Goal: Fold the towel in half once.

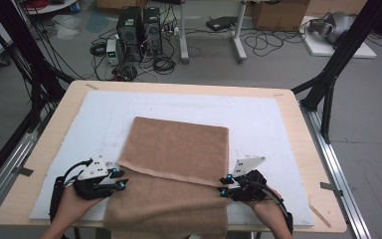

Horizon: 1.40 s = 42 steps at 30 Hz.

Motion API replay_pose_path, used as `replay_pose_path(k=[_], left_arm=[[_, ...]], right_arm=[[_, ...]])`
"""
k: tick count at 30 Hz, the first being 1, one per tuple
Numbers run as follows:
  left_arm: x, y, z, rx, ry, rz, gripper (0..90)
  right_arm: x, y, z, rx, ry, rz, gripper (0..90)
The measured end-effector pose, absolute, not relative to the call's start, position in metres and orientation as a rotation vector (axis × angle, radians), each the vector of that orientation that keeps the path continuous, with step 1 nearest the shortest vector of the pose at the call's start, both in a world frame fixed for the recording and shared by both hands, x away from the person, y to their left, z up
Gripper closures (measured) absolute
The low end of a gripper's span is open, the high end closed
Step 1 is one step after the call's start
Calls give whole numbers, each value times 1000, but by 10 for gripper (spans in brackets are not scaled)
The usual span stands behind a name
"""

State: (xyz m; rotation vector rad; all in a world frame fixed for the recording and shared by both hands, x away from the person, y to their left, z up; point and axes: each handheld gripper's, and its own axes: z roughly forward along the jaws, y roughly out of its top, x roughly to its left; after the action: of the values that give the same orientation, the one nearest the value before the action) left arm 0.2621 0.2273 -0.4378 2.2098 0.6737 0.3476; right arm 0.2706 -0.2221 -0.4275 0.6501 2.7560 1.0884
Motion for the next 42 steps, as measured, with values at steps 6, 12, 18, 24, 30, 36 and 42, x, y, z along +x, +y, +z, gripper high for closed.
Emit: replay_pose_path(k=[6, 12, 18, 24, 30, 36, 42], left_arm=[[268, 226, -444, 2201, 678, 310, 679], [269, 217, -443, 2203, 694, 373, 850], [283, 211, -440, 2153, 752, 462, 859], [310, 201, -431, 2111, 811, 500, 859], [310, 206, -430, 2097, 835, 467, 756], [279, 219, -425, 2098, 767, 484, 673], [250, 225, -437, 2120, 708, 411, 644]], right_arm=[[275, -219, -437, 669, 2723, 1072, 537], [286, -220, -434, 659, 2717, 1042, 830], [306, -215, -425, 683, 2656, 962, 839], [336, -215, -416, 749, 2616, 954, 837], [336, -220, -419, 789, 2635, 1007, 692], [301, -232, -411, 756, 2596, 1135, 602], [266, -230, -418, 690, 2635, 1164, 560]])
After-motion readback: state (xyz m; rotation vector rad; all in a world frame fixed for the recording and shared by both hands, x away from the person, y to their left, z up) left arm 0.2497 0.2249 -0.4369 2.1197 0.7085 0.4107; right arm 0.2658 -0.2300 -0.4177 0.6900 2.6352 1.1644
